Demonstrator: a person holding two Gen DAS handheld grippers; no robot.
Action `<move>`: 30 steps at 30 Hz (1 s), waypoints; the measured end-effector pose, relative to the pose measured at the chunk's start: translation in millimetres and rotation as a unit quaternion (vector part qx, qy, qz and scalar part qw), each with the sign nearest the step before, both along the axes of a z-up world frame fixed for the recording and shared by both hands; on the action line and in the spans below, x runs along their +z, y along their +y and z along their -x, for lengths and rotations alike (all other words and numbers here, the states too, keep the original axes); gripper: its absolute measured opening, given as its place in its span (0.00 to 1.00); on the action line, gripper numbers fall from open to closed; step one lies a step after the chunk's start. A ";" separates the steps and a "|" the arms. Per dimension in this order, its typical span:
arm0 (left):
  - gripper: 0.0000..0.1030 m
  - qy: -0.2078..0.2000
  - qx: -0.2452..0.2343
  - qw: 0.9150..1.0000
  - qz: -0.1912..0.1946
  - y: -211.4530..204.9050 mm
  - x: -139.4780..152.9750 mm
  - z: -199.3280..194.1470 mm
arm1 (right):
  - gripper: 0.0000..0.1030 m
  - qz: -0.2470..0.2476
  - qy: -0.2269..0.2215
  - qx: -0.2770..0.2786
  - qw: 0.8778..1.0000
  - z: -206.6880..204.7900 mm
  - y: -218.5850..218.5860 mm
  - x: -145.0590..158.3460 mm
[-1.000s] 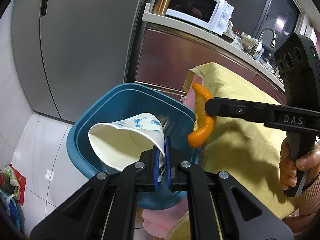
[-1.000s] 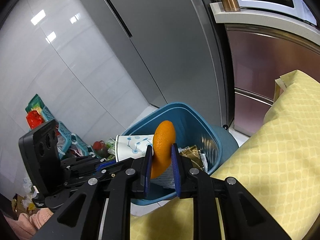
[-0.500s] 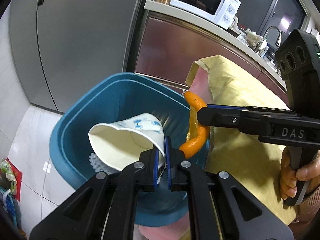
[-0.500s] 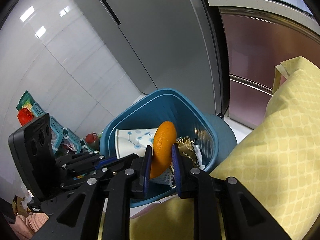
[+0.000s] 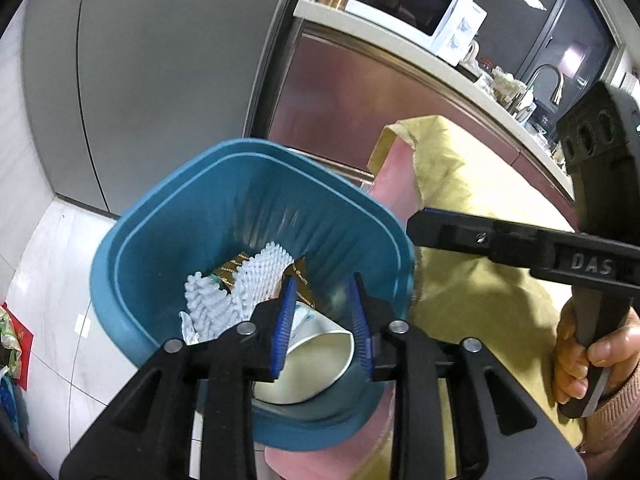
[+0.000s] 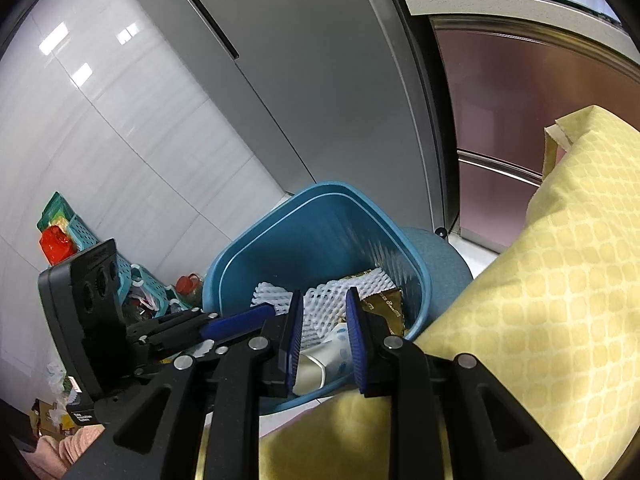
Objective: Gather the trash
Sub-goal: 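Open both tools to drop the cup and peel into the bin, then move both open tools back over the table toward the peel and wrapper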
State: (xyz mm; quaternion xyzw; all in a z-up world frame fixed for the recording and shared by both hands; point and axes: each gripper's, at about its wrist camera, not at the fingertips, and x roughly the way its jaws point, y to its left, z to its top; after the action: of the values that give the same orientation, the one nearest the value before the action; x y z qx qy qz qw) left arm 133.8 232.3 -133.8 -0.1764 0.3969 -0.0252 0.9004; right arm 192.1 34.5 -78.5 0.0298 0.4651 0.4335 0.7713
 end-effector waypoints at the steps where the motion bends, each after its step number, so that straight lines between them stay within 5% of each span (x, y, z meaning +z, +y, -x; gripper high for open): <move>1: 0.28 -0.005 0.000 1.000 -0.001 -0.2 4.1 2.8 | 0.21 -0.002 0.000 0.000 1.000 1.3 -2.3 0.6; 7: 0.33 -0.042 -0.014 0.999 -0.004 -12.0 30.7 19.7 | 0.24 -0.020 -0.014 0.001 1.000 15.8 -27.1 11.4; 15: 0.40 -0.092 -0.097 0.991 -0.001 -71.2 68.1 36.2 | 0.29 -0.050 -0.052 -0.026 0.997 38.7 -92.1 41.8; 30: 0.46 -0.092 -0.274 0.957 0.026 -238.6 75.8 27.7 | 0.31 -0.039 -0.080 -0.214 0.973 64.5 -275.4 37.6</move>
State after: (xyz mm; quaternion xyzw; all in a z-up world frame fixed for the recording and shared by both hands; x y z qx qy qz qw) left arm 106.1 -6.3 -58.0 -0.0818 0.3446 -0.2971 0.8867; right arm 127.5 -240.9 -40.9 0.1244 0.3673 0.2771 0.8791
